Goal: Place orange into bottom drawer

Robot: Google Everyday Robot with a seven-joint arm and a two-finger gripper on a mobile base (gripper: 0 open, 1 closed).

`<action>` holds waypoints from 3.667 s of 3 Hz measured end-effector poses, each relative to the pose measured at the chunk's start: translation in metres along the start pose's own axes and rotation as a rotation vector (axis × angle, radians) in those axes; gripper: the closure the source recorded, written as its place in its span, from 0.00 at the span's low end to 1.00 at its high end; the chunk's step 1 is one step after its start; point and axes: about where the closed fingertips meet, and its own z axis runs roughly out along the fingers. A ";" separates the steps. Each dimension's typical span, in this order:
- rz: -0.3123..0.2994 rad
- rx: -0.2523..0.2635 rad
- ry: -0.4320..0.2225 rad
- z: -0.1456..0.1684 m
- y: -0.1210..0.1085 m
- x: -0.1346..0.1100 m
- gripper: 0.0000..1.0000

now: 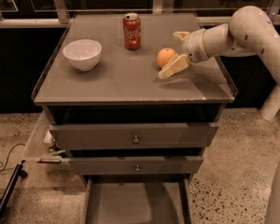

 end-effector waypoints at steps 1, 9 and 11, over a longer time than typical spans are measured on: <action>0.000 0.000 0.000 0.000 0.000 0.000 0.19; -0.035 0.116 -0.007 -0.092 0.072 -0.008 1.00; -0.010 0.178 -0.003 -0.139 0.168 0.036 1.00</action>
Offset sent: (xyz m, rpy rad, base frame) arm 0.0000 0.0000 0.0000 0.0000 0.0000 0.0000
